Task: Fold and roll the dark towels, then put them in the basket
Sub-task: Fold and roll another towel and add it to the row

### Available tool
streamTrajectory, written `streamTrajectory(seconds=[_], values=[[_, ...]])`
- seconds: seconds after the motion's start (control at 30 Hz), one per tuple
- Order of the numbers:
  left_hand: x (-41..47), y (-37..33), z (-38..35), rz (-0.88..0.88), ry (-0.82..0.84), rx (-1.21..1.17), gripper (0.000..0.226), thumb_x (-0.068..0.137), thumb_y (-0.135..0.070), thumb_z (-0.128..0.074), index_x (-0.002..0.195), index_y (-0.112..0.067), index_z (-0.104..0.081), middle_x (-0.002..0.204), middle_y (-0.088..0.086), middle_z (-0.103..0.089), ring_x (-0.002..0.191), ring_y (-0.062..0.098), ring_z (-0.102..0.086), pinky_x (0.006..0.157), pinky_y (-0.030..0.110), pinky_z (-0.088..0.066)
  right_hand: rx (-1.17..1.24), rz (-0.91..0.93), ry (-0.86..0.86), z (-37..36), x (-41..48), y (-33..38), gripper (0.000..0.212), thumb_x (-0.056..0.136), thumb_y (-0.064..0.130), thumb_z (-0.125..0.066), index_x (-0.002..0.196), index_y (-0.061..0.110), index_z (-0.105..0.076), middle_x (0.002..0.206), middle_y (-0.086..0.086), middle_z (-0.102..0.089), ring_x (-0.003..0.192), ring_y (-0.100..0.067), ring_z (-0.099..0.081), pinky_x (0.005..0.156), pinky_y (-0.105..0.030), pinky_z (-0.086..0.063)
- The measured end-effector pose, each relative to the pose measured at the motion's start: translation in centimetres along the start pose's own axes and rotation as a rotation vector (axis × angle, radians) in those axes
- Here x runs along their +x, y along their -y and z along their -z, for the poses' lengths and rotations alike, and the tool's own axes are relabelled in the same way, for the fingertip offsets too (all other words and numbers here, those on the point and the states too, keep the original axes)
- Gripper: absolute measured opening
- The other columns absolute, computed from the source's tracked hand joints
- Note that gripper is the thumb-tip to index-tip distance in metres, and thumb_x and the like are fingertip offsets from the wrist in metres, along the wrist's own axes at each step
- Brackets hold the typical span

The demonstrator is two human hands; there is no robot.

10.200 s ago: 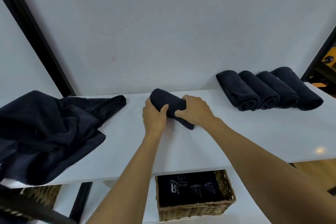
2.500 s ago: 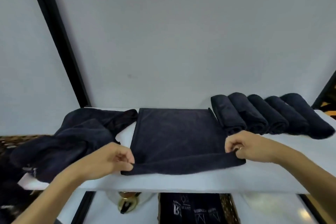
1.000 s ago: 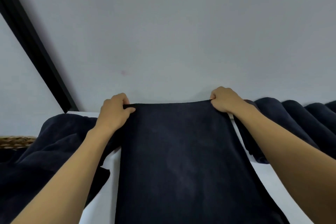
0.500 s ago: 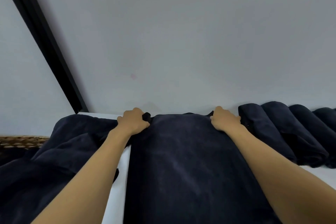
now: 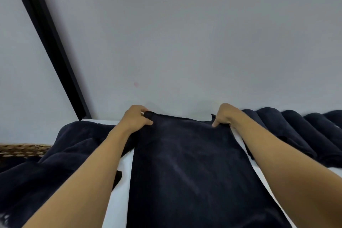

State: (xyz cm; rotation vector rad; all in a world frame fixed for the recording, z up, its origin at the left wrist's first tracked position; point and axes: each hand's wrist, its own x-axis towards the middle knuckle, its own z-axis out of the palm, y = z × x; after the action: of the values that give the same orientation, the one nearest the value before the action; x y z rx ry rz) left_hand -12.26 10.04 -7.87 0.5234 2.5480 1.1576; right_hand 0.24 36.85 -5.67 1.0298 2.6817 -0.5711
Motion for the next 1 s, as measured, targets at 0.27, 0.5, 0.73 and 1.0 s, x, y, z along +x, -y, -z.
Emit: streamTrajectory(seconds=[0.27, 0.5, 0.73, 1.0], values=[[-4.2, -7.1, 8.9, -0.153, -0.1, -0.253, 0.01, 0.079, -0.013, -0.079, 0.086, -0.01, -0.074, 0.076, -0.001, -0.064, 0.065, 0.013, -0.049, 0.062, 0.024, -0.037, 0.285, 0.125, -0.095, 10.7, -6.6, -0.7, 0.027, 0.082, 0.008, -0.074, 0.105, -0.001, -0.064, 0.103, -0.014, -0.062, 0.078, -0.023, -0.055, 0.062, -0.03, -0.045], [-8.2, -13.8, 13.9, -0.424, -0.395, -0.483, 0.012, 0.082, -0.011, -0.075, 0.077, -0.02, -0.069, 0.065, -0.006, -0.059, 0.043, 0.008, -0.039, 0.048, 0.022, -0.035, 0.886, 0.526, -0.331, 16.8, -13.6, -2.2, 0.031, 0.081, 0.006, -0.075, 0.108, -0.003, -0.063, 0.103, -0.01, -0.071, 0.093, -0.019, -0.068, 0.092, -0.035, -0.054], [-13.6, -12.7, 15.6, -0.561, -0.119, -0.324, 0.011, 0.074, -0.013, -0.079, 0.083, -0.018, -0.076, 0.087, 0.001, -0.071, 0.083, 0.015, -0.06, 0.077, 0.031, -0.045, 0.735, 0.69, -0.307, 14.8, -20.4, -5.8, 0.009, 0.083, 0.008, -0.074, 0.086, 0.015, -0.068, 0.078, 0.002, -0.065, 0.072, -0.009, -0.056, 0.073, -0.031, -0.039], [-17.5, -1.9, 8.4, -0.192, 0.473, 0.04, 0.014, 0.073, -0.005, -0.078, 0.083, 0.001, -0.072, 0.087, 0.017, -0.073, 0.079, 0.023, -0.068, 0.076, 0.025, -0.051, 0.163, 0.502, 0.212, 4.3, -22.6, -10.7, 0.017, 0.078, 0.014, -0.078, 0.07, 0.022, -0.066, 0.062, -0.001, -0.056, 0.059, -0.009, -0.051, 0.061, -0.021, -0.041]])
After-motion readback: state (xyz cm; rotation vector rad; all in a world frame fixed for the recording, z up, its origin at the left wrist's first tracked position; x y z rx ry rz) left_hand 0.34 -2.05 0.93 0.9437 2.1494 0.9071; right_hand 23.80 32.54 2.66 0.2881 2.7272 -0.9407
